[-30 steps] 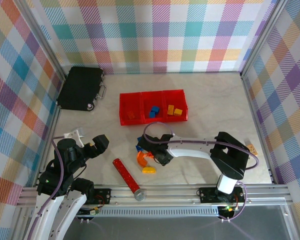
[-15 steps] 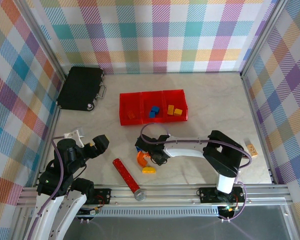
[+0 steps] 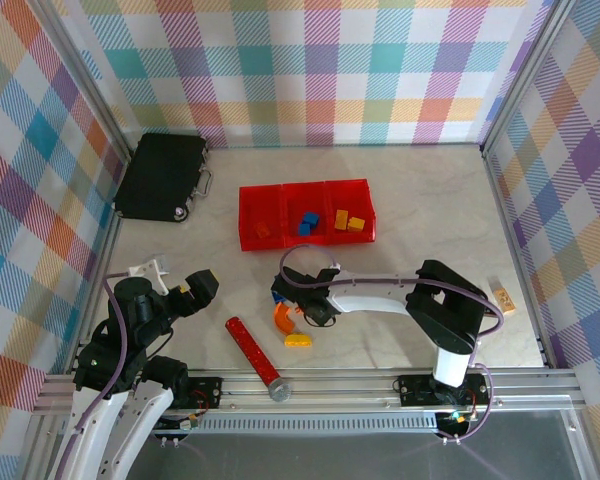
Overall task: Sort the legos into containers by color
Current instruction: Pick up the lego from the bottom-center of the table.
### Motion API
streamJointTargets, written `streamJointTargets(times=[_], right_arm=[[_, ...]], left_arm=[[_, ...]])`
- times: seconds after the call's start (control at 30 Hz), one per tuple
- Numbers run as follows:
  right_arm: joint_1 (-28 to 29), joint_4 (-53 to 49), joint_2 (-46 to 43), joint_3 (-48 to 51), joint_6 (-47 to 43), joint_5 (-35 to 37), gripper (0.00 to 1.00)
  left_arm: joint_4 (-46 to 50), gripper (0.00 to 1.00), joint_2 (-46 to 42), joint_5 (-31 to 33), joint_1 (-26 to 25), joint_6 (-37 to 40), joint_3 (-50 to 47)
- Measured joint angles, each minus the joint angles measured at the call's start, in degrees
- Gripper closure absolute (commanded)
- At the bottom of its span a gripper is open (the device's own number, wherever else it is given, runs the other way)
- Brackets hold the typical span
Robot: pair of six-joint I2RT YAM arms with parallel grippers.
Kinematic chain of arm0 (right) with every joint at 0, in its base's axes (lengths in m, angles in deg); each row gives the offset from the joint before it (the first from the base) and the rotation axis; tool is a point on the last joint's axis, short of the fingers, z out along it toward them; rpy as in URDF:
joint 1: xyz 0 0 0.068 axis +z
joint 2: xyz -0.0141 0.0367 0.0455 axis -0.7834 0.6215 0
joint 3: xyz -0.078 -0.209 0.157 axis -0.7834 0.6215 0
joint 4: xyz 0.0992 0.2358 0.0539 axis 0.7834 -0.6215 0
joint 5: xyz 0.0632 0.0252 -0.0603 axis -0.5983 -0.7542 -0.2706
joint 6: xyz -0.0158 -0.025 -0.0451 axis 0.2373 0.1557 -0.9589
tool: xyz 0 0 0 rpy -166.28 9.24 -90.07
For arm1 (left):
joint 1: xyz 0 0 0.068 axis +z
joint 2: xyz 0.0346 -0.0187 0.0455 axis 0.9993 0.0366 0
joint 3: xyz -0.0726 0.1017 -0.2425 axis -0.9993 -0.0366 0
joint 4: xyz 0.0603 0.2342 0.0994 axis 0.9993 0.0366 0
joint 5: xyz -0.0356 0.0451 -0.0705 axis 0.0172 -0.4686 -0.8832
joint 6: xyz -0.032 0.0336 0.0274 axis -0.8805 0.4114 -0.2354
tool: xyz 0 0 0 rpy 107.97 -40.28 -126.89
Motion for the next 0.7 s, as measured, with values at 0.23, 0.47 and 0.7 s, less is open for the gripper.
streamJointTargets(times=[0.23,0.47,0.7], right_arm=[[-0.6,-0.3,0.0,0.4,-4.7,0.9,0.28],[-1.3,-1.4,0.5,0.4,-8.4,1.3,0.35],[-1.4,-1.8,0.5,0.7,-10.2,1.4,0.46]], left_arm=[[0.0,0.0,0.0,0.0,0.0,0.0,0.0],[0.0,0.0,0.0,0.0,0.0,0.0,0.0],[0.0,0.0,0.0,0.0,0.0,0.0,0.0]])
